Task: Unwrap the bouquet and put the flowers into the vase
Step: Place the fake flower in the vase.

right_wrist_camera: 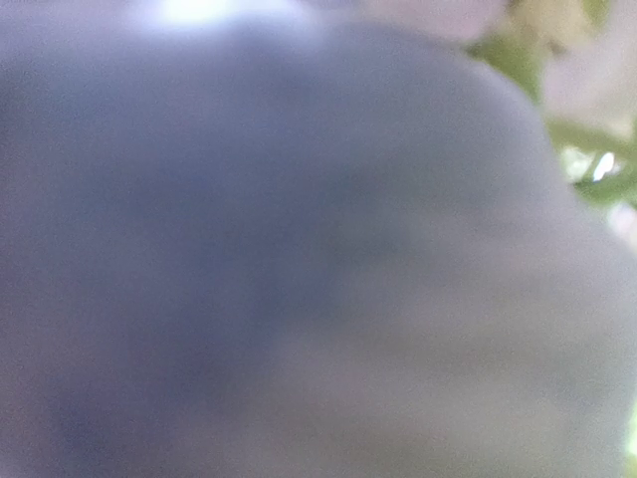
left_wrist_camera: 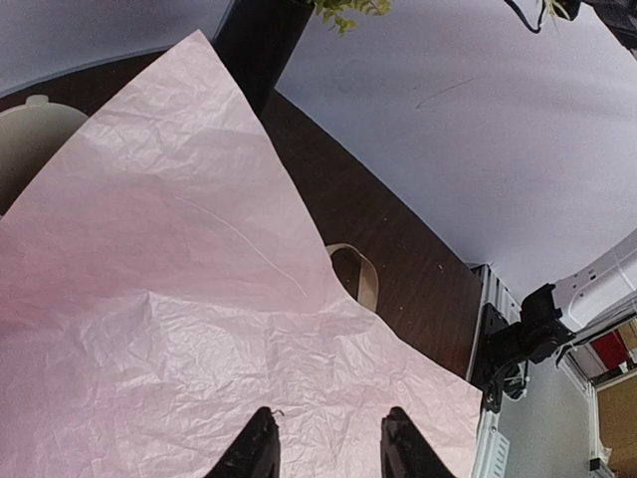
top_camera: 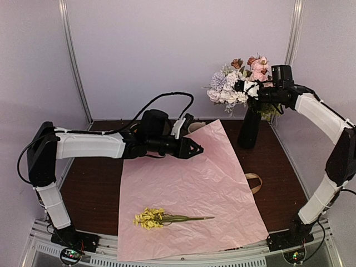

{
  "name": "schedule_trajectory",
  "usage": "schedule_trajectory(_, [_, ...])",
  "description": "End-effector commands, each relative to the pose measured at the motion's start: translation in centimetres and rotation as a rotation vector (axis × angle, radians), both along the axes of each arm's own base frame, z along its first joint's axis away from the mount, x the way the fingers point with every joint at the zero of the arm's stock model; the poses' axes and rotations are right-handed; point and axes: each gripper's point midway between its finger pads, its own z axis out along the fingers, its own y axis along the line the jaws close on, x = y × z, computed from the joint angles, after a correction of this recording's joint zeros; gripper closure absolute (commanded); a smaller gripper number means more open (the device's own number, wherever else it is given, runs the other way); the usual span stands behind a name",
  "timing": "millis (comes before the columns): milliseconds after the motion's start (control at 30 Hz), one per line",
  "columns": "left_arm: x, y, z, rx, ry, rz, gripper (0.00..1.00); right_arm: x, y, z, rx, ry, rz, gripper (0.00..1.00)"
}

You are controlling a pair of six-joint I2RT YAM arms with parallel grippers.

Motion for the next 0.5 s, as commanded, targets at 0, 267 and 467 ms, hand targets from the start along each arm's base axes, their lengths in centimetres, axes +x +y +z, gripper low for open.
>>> schedule_trajectory(0, [0.1, 0.1, 2.0, -0.061, -0.032, -0.003, 0.62, 0.3, -0.8, 0.2, 0.013, -0.028, -0.029, 1.0])
schedule_trajectory(267, [0.0, 0.4, 1.6, -0.047, -0.021, 0.002, 0.62, 2.0, -1.9, -0.4, 0.135, -0.017, -0.057, 1.0])
schedule_trajectory(467, [0.1, 0.4, 1.5, -0.04, -0.023, 0.004, 0.62, 3.1, -2.7, -0.6, 0.223, -0.015, -0.078, 1.0])
